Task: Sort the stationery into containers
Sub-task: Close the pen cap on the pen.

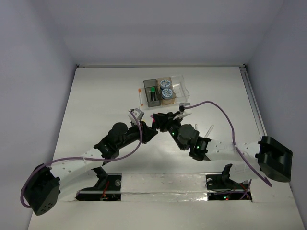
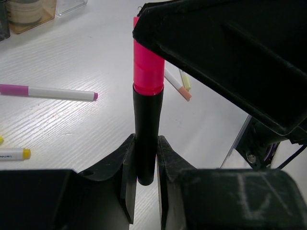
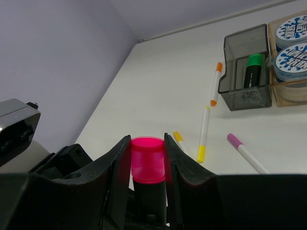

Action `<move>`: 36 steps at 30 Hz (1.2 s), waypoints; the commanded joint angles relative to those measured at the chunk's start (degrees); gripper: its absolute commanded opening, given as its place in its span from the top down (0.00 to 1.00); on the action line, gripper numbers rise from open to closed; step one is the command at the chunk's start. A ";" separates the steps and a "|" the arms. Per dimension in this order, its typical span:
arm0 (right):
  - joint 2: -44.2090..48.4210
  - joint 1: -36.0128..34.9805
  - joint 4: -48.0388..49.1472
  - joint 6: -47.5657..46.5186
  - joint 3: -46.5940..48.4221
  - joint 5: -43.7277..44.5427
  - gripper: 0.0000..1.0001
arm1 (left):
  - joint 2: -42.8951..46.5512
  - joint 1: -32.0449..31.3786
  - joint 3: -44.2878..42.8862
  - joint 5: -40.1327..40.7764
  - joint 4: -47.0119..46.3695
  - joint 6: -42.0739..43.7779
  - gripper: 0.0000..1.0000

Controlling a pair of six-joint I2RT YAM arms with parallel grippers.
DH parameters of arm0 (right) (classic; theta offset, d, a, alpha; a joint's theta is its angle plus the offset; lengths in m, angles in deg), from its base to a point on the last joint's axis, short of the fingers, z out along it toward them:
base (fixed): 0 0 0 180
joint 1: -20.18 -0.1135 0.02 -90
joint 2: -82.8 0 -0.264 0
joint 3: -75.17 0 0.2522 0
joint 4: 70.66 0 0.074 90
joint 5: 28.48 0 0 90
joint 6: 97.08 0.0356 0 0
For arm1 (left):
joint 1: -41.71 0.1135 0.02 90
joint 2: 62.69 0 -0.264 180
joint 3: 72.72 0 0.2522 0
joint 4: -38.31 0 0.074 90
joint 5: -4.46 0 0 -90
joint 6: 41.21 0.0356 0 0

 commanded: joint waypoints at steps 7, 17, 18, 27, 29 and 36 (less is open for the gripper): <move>-0.67 -7.23 -20.10 4.48 -1.67 -7.49 1.00 | 2.85 1.82 -9.14 11.94 -13.49 1.62 1.00; -5.94 -10.84 -19.88 11.42 -0.96 -4.85 1.00 | 2.76 1.82 -10.46 16.51 -16.91 2.76 1.00; -6.47 -10.84 -19.43 11.95 -0.87 -5.55 1.00 | 2.59 1.82 -11.07 16.60 -16.92 3.11 1.00; -8.50 -12.07 -20.03 15.20 -1.57 -6.61 1.00 | 3.73 1.82 -17.13 20.55 -14.98 9.70 1.00; -7.88 -12.07 -21.18 16.34 -2.97 -6.53 1.00 | 4.08 1.82 -18.02 20.38 -14.46 10.14 1.00; -4.10 -12.07 -23.02 14.42 -6.41 -7.31 1.00 | 3.55 1.82 -18.72 18.54 -14.28 9.71 1.00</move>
